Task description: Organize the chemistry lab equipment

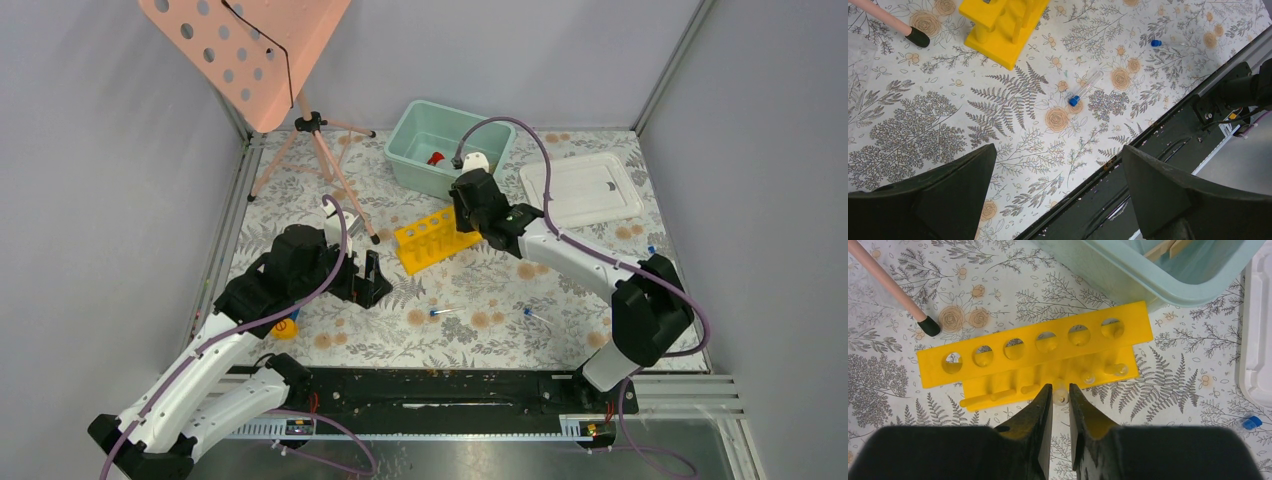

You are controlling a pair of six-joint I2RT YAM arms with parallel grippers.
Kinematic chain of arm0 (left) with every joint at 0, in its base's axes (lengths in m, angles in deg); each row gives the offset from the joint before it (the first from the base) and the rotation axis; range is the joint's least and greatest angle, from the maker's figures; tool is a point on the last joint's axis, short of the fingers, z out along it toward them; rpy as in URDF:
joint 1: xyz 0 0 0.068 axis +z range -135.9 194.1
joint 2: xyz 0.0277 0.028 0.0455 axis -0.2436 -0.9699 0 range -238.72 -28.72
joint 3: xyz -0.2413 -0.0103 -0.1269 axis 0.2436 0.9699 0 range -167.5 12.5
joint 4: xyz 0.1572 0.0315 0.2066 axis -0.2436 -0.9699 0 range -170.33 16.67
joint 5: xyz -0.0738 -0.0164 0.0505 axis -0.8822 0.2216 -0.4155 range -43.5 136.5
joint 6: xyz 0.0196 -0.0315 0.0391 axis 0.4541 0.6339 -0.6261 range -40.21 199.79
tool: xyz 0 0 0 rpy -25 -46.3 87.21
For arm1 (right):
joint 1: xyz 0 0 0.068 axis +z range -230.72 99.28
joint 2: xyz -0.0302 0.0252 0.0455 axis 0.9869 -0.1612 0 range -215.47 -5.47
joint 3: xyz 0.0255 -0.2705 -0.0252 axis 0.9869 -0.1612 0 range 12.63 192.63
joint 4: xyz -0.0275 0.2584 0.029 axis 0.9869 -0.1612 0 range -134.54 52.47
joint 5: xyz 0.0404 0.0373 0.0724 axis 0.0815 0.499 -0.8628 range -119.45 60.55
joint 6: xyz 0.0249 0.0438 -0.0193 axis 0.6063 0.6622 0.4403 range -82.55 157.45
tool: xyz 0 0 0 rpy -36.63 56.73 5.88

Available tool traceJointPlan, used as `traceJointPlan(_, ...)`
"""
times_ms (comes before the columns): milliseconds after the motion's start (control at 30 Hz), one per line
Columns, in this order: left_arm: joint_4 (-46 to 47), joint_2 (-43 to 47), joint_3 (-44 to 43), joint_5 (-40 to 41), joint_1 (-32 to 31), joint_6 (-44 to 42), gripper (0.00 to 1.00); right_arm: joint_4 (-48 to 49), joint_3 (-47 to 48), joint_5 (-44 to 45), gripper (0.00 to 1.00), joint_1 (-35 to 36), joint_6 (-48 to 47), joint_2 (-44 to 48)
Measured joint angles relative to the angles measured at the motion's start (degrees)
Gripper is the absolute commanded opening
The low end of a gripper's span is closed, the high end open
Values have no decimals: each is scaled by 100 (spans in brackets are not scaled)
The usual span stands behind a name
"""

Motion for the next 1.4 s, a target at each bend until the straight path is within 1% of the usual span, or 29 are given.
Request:
traceJointPlan(167, 0, 0, 0, 0, 0, 0, 99, 50, 20, 0, 23, 0, -17, -81)
traceJointPlan(500, 0, 2, 0, 2, 0, -2, 99, 59, 20, -9, 35, 0, -9, -267)
traceJointPlan(767, -7, 76, 2, 111, 0, -2, 99, -203, 22, -66, 39, 0, 70, -175)
traceJointPlan(933, -46, 90, 2, 339, 0, 0, 99, -553, 15, -225, 39, 0, 236, 254)
traceJointPlan(1067, -61, 131, 2, 586, 0, 13, 99, -693, -168, -468, 39, 0, 426, 822)
traceJointPlan(1200, -66, 177, 2, 879, 0, 22, 99, -833, -584, -789, 39, 0, 710, 1322)
traceJointPlan(1300, -66, 214, 2, 1082, 0, 33, 99, -835, -1008, -1141, 40, 0, 879, 1532)
traceJointPlan(1400, -79, 262, 2, 1305, 0, 50, 99, -765, -1434, -1606, 40, 4, 837, 1624)
